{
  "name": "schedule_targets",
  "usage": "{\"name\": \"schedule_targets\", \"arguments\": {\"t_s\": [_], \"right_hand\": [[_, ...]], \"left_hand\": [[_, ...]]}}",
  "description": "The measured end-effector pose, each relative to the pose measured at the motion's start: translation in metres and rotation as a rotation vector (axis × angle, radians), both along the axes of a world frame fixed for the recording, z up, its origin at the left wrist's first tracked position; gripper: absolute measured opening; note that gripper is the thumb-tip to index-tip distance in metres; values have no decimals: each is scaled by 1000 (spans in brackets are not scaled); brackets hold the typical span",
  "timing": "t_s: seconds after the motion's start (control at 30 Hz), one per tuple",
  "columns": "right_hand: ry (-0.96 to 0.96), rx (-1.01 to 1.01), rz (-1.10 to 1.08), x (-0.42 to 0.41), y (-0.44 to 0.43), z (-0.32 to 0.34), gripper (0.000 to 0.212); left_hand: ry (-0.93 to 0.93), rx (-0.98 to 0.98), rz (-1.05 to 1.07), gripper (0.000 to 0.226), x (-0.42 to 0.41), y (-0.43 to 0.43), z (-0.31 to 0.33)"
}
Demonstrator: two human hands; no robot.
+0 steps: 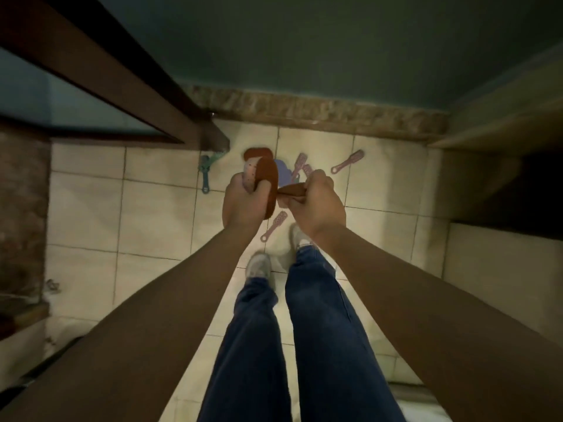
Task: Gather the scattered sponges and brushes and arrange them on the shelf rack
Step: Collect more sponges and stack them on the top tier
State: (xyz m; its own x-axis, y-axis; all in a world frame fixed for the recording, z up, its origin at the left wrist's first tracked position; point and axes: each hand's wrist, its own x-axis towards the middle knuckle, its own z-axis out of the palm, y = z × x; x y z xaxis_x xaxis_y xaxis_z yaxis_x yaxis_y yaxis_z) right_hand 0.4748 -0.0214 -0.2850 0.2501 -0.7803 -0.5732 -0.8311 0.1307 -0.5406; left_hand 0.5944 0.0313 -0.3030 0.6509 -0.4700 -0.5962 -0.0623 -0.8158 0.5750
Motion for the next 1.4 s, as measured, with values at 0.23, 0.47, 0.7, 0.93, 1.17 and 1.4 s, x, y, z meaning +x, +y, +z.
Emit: {"name": "schedule_targets", "arguments": {"t_s": [0.23,0.47,0.7,0.93,1.17,1.4], "right_hand": [[-81,-105,-332,-43,-4,108,32],[-224,-274,-636,-77,-2,196,24],[-333,-489,-892,-113,6,285,26],[-355,-687,-1041,-155,12,363,30],[-306,-858,-1162,-213,25,426,31],[-303,-970,-1220,-290,41,464,31]], "left_hand": [[1,-167,-121,37,-24,-31,107],[63,-356,-198,33,-59,-59,204],[186,-487,-351,18,-103,-79,292],[255,-648,-508,19,-153,-97,368],[352,-657,-910,74,-209,-104,433],[345,-781,-1269,85,-290,-97,482]]}}
